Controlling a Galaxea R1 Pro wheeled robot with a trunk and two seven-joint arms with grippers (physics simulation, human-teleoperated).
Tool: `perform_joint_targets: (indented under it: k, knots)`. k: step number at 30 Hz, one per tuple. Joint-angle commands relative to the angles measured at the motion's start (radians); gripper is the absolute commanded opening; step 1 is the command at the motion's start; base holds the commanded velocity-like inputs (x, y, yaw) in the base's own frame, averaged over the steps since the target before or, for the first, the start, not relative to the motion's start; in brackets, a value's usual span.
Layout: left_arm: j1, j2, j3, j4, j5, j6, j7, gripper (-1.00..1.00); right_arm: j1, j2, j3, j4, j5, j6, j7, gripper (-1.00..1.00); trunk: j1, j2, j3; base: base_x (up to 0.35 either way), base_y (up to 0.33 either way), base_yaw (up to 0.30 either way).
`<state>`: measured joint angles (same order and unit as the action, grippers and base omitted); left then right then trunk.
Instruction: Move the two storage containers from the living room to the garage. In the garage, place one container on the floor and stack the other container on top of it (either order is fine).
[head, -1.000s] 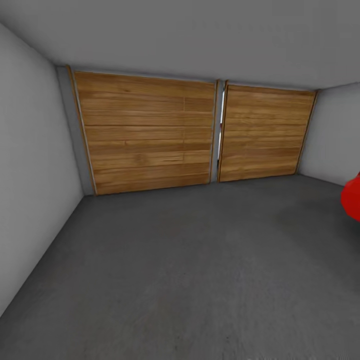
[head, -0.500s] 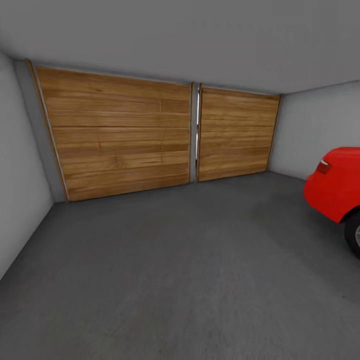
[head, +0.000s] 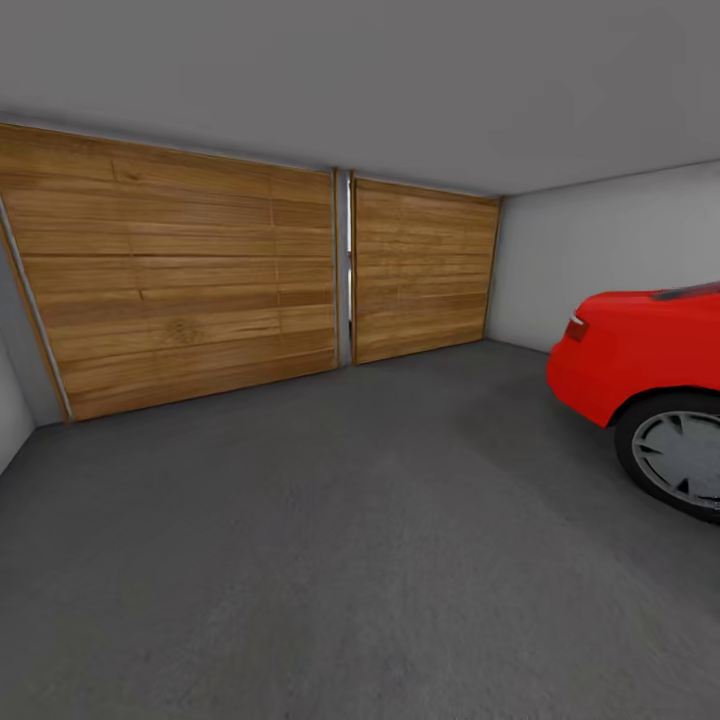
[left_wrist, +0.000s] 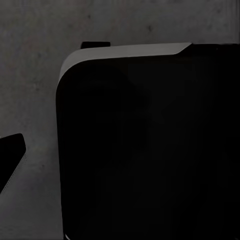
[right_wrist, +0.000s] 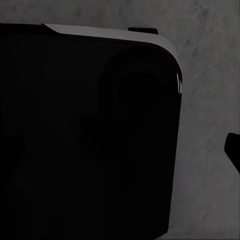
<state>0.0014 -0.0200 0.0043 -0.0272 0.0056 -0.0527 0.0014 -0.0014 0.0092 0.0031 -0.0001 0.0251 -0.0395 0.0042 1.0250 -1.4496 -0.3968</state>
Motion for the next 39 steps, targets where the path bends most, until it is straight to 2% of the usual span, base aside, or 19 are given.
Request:
perform_joint_targets:
  k: [1,39]
  knots:
    - [0.0,0.0,0.0,0.0,0.001,-0.003,0.0,1.0,0.0,0.0,0.0,0.0,0.003,-0.003,0.0,1.0,0.0,0.0,0.0,0.0,0.0,-0.294]
    - [0.0,0.0,0.0,0.0,0.001,-0.003,0.0,1.0,0.0,0.0,0.0,0.0,0.003,-0.003,0.0,1.0,0.0,0.0,0.017,0.0,0.0,-0.294]
